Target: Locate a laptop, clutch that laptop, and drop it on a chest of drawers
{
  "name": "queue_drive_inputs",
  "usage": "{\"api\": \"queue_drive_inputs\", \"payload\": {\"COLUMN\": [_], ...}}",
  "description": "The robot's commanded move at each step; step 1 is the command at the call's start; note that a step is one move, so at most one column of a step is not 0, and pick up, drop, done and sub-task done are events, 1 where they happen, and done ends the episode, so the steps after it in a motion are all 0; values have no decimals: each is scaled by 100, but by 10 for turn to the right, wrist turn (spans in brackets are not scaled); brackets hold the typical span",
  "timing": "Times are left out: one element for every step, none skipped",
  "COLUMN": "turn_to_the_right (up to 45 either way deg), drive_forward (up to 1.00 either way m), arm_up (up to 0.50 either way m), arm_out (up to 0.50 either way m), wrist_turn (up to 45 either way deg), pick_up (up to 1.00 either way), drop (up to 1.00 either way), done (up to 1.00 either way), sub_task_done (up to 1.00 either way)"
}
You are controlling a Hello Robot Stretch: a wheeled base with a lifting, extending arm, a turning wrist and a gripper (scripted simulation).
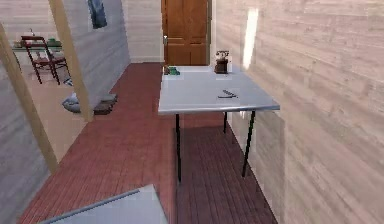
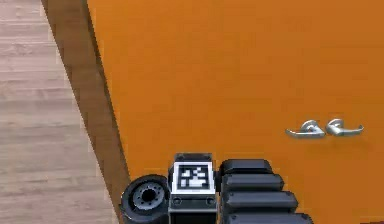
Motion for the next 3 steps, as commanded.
{"api": "queue_drive_inputs", "payload": {"turn_to_the_right": [-450,-30,0], "drive_forward": [0,0,90], "arm_up": [0,0,0], "arm_out": [0,0,0], "wrist_turn": [0,0,0], "pick_up": [0,0,0], "drop": [0,0,0], "done": [0,0,0], "sub_task_done": [0,0,0]}}
